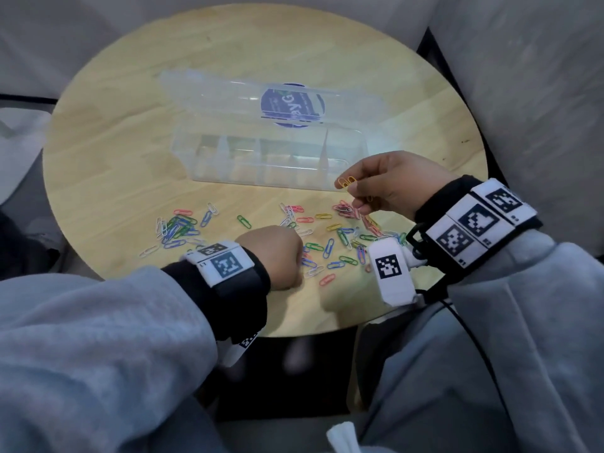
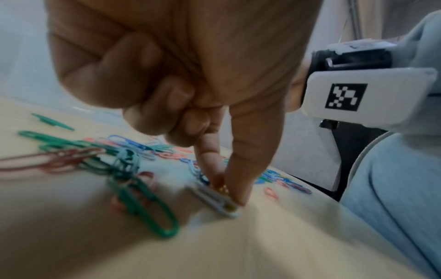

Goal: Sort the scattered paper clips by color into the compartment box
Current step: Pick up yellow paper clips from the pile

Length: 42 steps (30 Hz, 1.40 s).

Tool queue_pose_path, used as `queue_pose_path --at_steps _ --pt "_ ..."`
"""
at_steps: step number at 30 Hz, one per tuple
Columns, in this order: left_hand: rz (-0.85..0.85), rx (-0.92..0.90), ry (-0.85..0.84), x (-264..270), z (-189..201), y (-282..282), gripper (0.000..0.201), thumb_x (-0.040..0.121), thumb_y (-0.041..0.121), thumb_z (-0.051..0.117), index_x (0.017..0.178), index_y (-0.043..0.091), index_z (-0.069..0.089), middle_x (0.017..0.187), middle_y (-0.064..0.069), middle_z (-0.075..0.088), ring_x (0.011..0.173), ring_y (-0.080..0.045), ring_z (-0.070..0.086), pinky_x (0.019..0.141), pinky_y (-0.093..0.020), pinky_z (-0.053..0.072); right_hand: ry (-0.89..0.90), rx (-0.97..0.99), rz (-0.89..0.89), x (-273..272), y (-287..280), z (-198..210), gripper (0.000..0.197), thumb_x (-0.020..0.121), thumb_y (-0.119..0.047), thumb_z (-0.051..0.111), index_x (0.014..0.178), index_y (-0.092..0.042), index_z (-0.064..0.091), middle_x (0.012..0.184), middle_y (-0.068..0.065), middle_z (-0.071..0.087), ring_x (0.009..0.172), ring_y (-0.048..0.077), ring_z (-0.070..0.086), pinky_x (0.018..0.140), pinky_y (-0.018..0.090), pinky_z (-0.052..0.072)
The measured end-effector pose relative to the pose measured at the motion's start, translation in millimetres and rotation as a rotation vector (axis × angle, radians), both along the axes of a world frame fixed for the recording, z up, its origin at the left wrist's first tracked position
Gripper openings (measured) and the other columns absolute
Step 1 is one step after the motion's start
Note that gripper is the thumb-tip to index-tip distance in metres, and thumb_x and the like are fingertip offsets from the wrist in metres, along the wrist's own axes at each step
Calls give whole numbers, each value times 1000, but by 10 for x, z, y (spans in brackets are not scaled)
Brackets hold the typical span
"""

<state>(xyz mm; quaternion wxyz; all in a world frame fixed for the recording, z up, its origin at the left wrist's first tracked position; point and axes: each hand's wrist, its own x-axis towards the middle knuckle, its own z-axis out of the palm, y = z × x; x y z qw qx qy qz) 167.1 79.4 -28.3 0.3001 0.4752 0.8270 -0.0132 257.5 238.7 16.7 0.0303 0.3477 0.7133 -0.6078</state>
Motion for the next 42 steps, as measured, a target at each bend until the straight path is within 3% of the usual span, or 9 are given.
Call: queue_pose_path --at_steps 5,9,15,20,25,30,33,37,42 --pt "-24 -7 2 8 -8 -11 16 76 20 61 89 16 69 92 -4 69 86 -23 64 63 -25 41 61 1 -176 -20 71 58 25 91 8 46 72 -5 56 73 9 53 58 14 54 45 13 49" --pt "34 7 -120 -47 11 -35 3 72 18 62 73 20 64 67 3 62 66 -18 59 55 -20 39 43 75 -315 -111 177 80 23 92 4 49 71 -3 54 69 10 52 56 16 53 46 14 51" --pt "289 242 -401 -386 180 2 13 68 23 74 61 19 63 54 8 57 49 -4 48 55 -17 41 -81 302 -364 -342 246 -30 15 90 -8 55 76 -10 60 64 4 61 57 15 62 78 31 58" --pt "404 391 -418 -555 394 246 12 75 22 72 67 18 64 52 6 46 42 -7 37 48 -20 31 -129 434 -334 -445 299 -18 23 84 -3 53 101 -9 68 94 7 71 93 23 69 90 36 54" --pt "388 422 -400 -524 527 681 22 78 21 70 61 19 56 56 1 44 54 -15 40 54 -22 33 -85 345 -219 -427 337 -20 40 86 -8 52 125 -13 58 122 9 64 108 27 63 98 39 50" --pt "404 424 -376 -449 501 938 23 79 22 68 62 20 53 65 0 51 65 -17 48 64 -25 40 50 165 -242 -244 395 19 26 88 5 49 105 -9 62 102 9 63 110 28 63 98 39 50" --pt "404 422 -355 -414 457 1054 23 80 21 66 62 20 52 67 -1 56 68 -17 53 67 -25 46 -19 346 -169 -58 438 59 19 85 -3 53 86 -21 61 99 7 67 101 28 65 94 42 52" --pt "476 476 -396 -380 392 1223 19 82 12 61 66 20 55 68 1 58 68 -17 59 90 -33 54 -196 463 -28 181 400 110 18 85 -9 52 92 -22 61 99 4 66 95 25 67 91 40 53" --pt "523 509 -369 -315 370 1303 26 84 9 50 96 31 59 98 0 62 91 -18 60 94 -30 49 -366 454 66 286 364 86 20 88 -7 49 98 -14 64 94 8 69 86 23 67 85 33 54"
